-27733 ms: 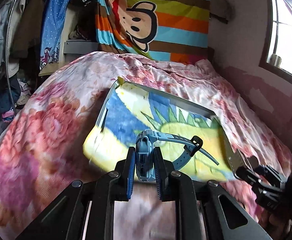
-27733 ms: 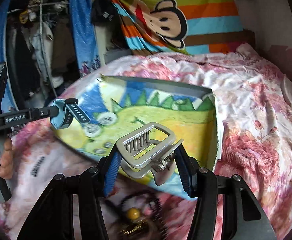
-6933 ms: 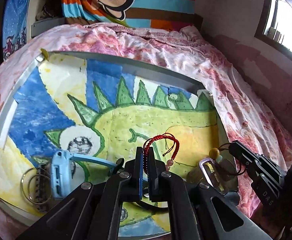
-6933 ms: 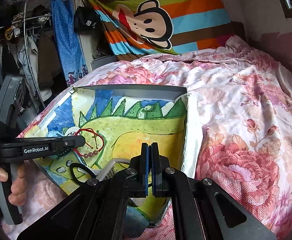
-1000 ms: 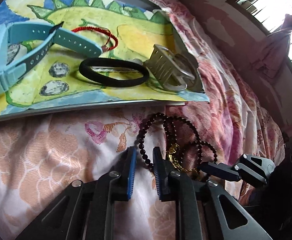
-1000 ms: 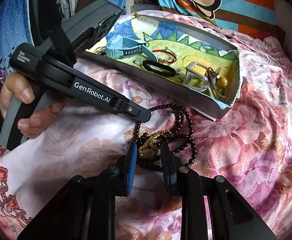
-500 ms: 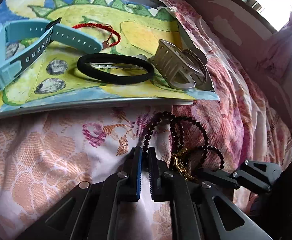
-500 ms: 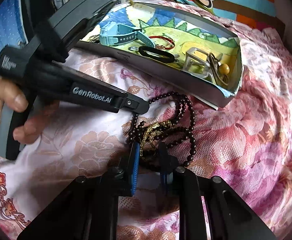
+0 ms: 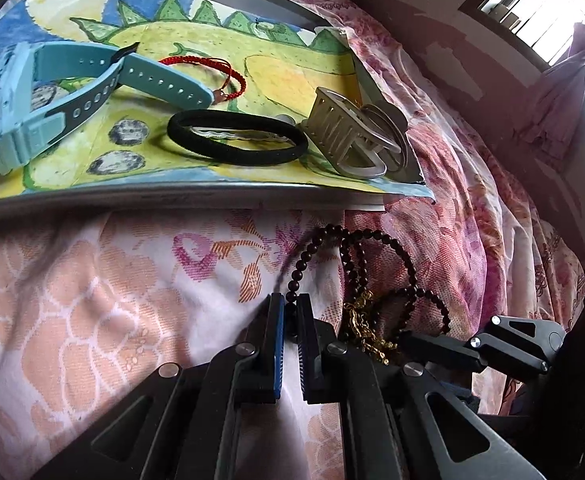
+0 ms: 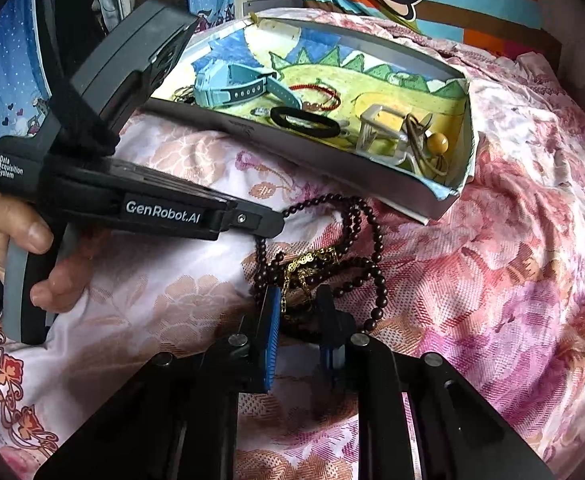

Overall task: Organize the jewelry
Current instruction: 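Lift and carry the black beaded necklace with both tools into the tray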

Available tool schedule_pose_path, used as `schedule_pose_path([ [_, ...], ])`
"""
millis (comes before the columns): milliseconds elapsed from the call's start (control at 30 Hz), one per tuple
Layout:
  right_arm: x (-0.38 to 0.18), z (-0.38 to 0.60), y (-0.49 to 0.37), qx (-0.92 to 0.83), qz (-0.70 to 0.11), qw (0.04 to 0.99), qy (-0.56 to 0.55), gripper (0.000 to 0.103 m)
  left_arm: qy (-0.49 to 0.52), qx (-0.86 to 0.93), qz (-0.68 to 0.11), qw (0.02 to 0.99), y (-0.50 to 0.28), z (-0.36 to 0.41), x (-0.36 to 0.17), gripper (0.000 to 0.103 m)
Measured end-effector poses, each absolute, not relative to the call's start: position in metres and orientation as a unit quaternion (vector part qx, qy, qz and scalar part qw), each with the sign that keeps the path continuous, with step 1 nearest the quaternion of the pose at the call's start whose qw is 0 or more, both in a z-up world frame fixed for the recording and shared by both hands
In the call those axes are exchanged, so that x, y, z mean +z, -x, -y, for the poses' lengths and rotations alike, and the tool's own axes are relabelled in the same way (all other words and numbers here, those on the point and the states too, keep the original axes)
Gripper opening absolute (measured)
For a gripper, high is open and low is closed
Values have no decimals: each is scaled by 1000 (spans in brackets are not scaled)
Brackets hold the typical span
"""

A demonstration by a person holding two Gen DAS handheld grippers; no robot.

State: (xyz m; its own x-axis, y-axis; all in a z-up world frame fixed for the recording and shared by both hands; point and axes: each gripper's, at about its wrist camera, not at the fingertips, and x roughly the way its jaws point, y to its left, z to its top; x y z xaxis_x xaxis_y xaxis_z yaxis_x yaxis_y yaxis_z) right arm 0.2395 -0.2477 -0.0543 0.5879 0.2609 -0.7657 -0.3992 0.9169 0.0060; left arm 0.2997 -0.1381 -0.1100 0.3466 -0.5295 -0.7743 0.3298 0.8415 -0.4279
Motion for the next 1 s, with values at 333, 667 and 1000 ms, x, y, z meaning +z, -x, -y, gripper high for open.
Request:
schedule_pose_path([
  [333, -25, 255, -232, 184, -356, 913, 74, 15, 98, -247, -492, 829, -285, 125, -96, 6],
  [667, 20, 272, -218, 176, -280, 943, 48, 16, 38, -215, -468, 856, -263, 124, -48, 6],
  [1000, 48, 293, -224, 160, -232, 959, 11, 16, 17, -178, -448, 876, -258, 120, 12, 6],
])
